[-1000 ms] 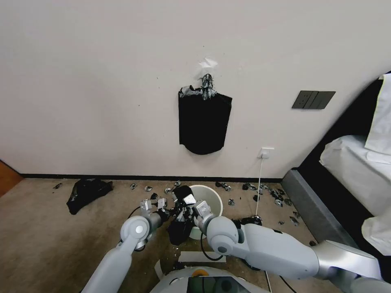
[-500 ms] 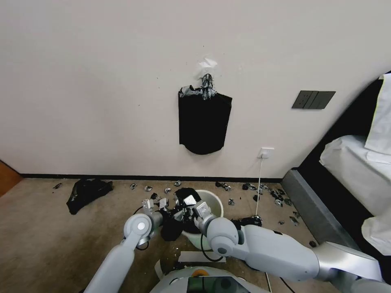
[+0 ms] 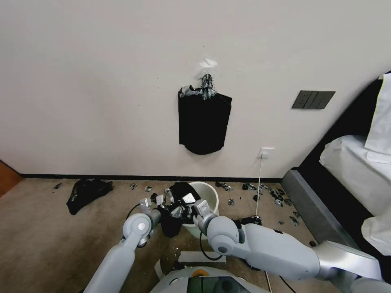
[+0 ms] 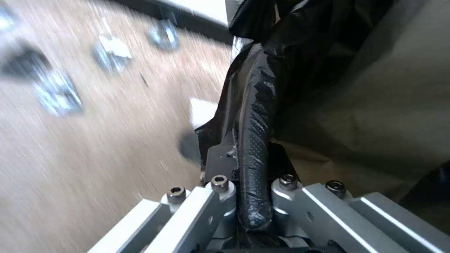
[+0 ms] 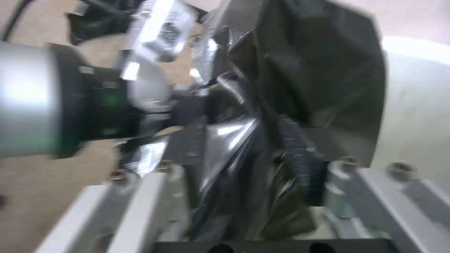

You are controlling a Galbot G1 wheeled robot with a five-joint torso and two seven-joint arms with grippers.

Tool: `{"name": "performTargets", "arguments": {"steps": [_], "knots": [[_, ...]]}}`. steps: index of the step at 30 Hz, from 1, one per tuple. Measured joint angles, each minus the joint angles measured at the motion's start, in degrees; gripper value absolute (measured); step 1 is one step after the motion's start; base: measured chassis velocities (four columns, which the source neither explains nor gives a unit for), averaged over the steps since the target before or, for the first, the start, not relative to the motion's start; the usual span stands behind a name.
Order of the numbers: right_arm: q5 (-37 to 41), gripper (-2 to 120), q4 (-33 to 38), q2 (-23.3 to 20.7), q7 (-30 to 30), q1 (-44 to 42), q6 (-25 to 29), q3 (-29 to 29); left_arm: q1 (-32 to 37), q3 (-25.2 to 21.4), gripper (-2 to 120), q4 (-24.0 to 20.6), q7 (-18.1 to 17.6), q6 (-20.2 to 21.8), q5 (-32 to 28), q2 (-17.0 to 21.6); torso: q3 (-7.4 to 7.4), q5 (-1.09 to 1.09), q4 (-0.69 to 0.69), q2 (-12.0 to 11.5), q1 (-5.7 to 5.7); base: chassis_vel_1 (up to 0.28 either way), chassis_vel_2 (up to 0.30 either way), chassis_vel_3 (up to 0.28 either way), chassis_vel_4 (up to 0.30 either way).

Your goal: Place a trash bag onto the trash bin.

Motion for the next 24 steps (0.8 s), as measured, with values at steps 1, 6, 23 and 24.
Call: {"name": "performTargets", "arguments": {"steps": [1, 6, 23, 24], "knots": [[1.83, 54, 0.55, 0.0, 0.23, -0.02, 0.02, 1.04, 0.06, 0.11, 2, 0.2, 1.23, -0.74, 2.72, 0.05, 0.0, 0.0, -0.01, 0.0, 0.0, 0.0, 0.0, 0.0, 0.0], [10.46, 70, 1.33, 0.76, 2.72, 2.39, 0.73, 5.05, 0.85, 0.16, 2, 0.79, 5.19, -3.59, 12.14, 0.39, 0.0, 0.0, 0.0, 0.0, 0.0, 0.0, 0.0, 0.0, 0.0], [33.31, 96, -8.07, 13.03, 15.87, 12.42, 3.36, 7.39, 4.74, -1.5, 2, -0.51, 14.51, -13.07, 30.75, 0.94, 0.0, 0.0, 0.0, 0.0, 0.0, 0.0, 0.0, 0.0, 0.0], [33.53, 96, -9.04, 13.66, 16.28, 12.45, 3.67, 7.33, 5.08, -1.78, 2, -0.7, 15.08, -13.63, 31.78, 0.96, 0.0, -0.01, 0.0, 0.0, 0.0, 0.0, 0.0, 0.0, 0.0]]}}
